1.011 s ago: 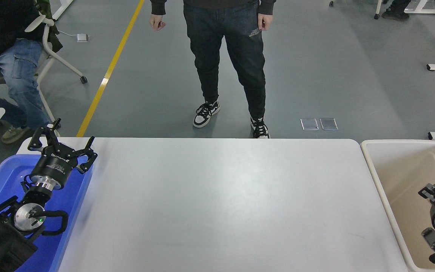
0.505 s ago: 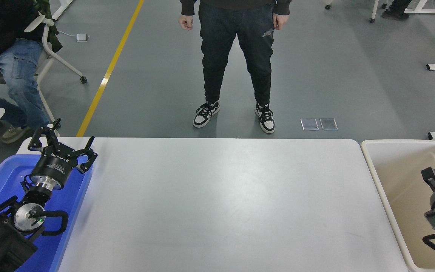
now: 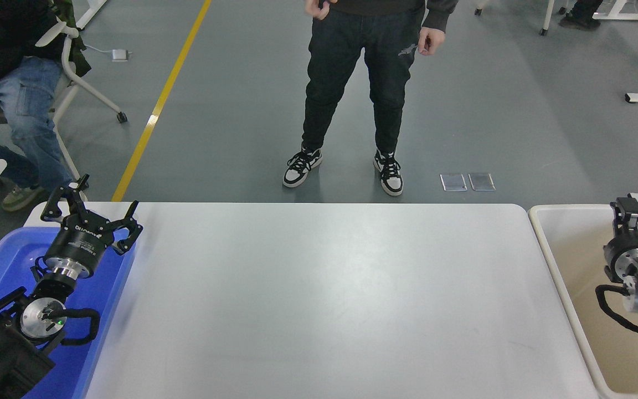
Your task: Clean the table surface
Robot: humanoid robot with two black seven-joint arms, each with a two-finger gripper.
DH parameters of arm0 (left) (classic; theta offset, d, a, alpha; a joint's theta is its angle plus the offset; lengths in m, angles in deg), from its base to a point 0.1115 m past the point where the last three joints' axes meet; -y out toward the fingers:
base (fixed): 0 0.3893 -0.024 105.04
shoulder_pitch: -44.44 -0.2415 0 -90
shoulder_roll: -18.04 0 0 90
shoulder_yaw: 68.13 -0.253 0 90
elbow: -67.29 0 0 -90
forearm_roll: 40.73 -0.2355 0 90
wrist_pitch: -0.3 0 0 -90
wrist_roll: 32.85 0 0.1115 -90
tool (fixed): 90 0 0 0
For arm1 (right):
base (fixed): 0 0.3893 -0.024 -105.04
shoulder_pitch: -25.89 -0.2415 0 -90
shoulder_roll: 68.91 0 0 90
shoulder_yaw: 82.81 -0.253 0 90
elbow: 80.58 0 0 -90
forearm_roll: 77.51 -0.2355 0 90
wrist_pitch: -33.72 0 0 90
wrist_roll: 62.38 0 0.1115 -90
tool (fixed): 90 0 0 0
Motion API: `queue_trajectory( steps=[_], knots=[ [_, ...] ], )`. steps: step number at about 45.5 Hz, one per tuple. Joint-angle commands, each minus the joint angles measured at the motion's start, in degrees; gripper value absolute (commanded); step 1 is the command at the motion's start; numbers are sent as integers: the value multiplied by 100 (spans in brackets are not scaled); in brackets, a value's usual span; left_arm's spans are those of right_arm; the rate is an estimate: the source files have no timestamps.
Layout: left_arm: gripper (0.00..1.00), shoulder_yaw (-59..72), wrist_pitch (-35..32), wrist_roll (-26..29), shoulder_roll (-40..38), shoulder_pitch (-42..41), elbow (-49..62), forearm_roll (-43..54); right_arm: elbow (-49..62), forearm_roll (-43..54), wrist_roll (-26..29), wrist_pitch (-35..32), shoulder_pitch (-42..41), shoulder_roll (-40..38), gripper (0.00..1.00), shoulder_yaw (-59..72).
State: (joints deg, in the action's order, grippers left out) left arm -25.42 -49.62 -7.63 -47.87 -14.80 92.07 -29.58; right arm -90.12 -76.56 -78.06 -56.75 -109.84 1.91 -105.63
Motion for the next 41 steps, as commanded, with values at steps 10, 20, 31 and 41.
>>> queue_trajectory(
  steps=[10, 20, 31, 41],
  knots=[
    [100, 0, 0, 0, 0, 0, 1, -8, -2420, 1335, -1006, -261, 767, 10, 100, -2524],
    [100, 0, 0, 0, 0, 0, 1, 1, -2394, 1601, -1569, -296, 969, 213, 100, -2604],
    [100, 0, 0, 0, 0, 0, 1, 1, -2367, 1601, -2395, -481, 1260, 213, 100, -2604],
    [100, 0, 0, 0, 0, 0, 1, 1, -2350, 1609, -2387, -498, 1374, 213, 100, -2482]
  ],
)
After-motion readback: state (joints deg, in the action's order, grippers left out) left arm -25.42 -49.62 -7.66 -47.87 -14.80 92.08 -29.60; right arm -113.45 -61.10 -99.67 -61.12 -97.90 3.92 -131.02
